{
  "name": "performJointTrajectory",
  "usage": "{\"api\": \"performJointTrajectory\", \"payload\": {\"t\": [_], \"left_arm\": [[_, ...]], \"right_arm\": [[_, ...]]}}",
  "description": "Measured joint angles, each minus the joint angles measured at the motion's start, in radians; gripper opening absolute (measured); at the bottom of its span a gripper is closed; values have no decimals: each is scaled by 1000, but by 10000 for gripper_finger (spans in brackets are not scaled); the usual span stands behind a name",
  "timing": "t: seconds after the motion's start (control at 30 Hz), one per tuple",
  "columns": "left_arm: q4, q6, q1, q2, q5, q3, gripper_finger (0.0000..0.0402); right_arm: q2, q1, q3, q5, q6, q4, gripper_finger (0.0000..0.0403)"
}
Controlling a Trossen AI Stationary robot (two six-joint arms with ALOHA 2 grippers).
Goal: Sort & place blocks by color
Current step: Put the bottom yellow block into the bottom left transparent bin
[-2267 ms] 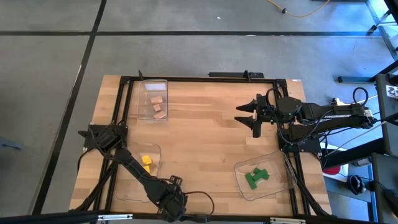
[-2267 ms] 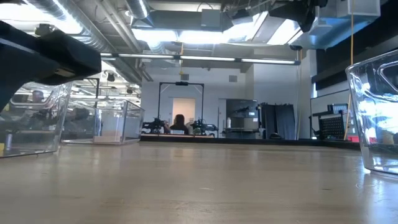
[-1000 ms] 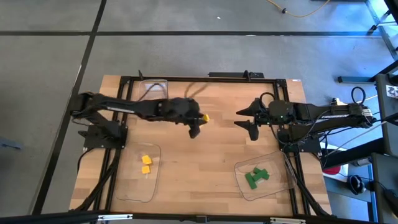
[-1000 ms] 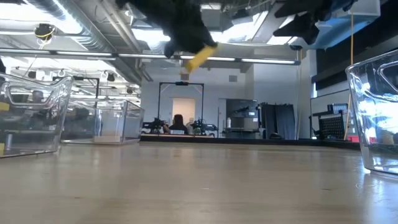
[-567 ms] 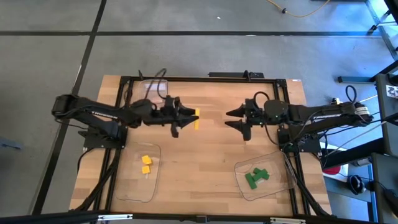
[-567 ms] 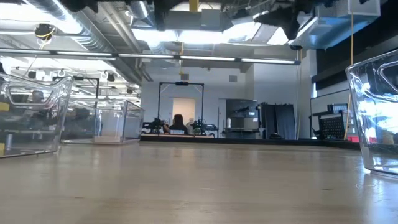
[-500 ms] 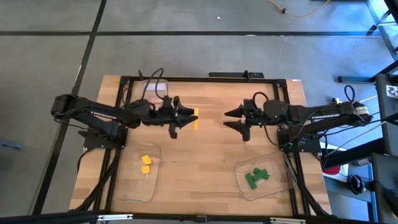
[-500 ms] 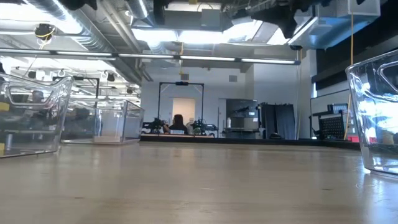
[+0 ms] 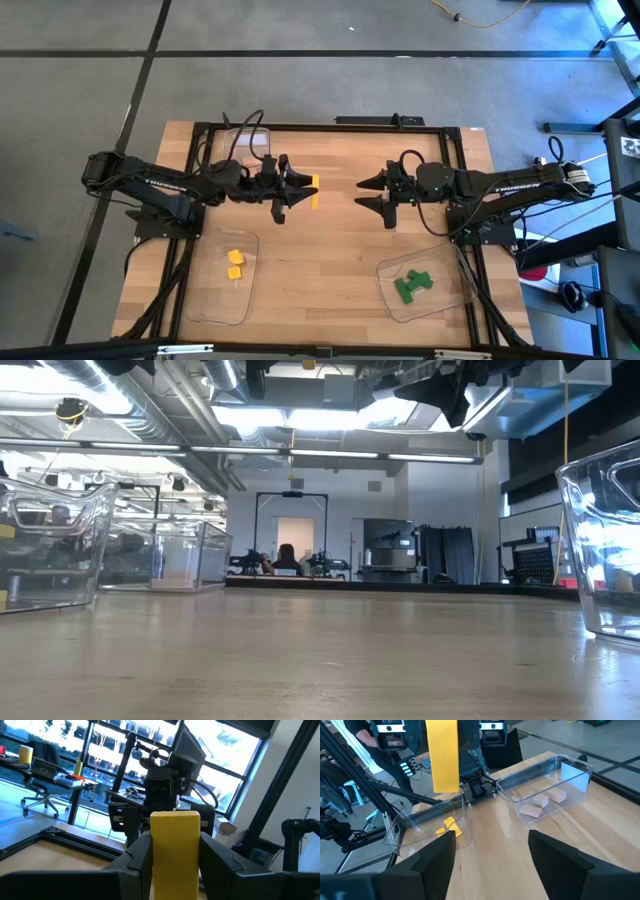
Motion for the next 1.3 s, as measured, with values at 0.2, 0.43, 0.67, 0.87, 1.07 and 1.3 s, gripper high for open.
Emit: {"api": "performJointTrajectory", "payload": {"t": [0.2, 0.43, 0.67, 0.87, 1.07, 1.3], "left_arm": [[4, 1, 4, 0, -6, 0, 113], [-65, -19, 3, 0, 6, 22, 113], [-769, 54, -117, -5, 106, 306, 113], [-1386, 37, -366, 60, 34, 509, 113], [-1534, -202, -622, 98, 22, 467, 113], [-1592, -275, -803, 167, 51, 356, 113]], "right_arm": [[0, 0, 0, -1, 1, 0, 252], [0, 0, 0, -2, 0, 0, 252], [0, 0, 0, -2, 2, -5, 252], [-1, 0, 0, -3, 0, -17, 252], [-1, 0, 0, -3, 0, -31, 252], [-1, 0, 0, -1, -2, -31, 252]]}}
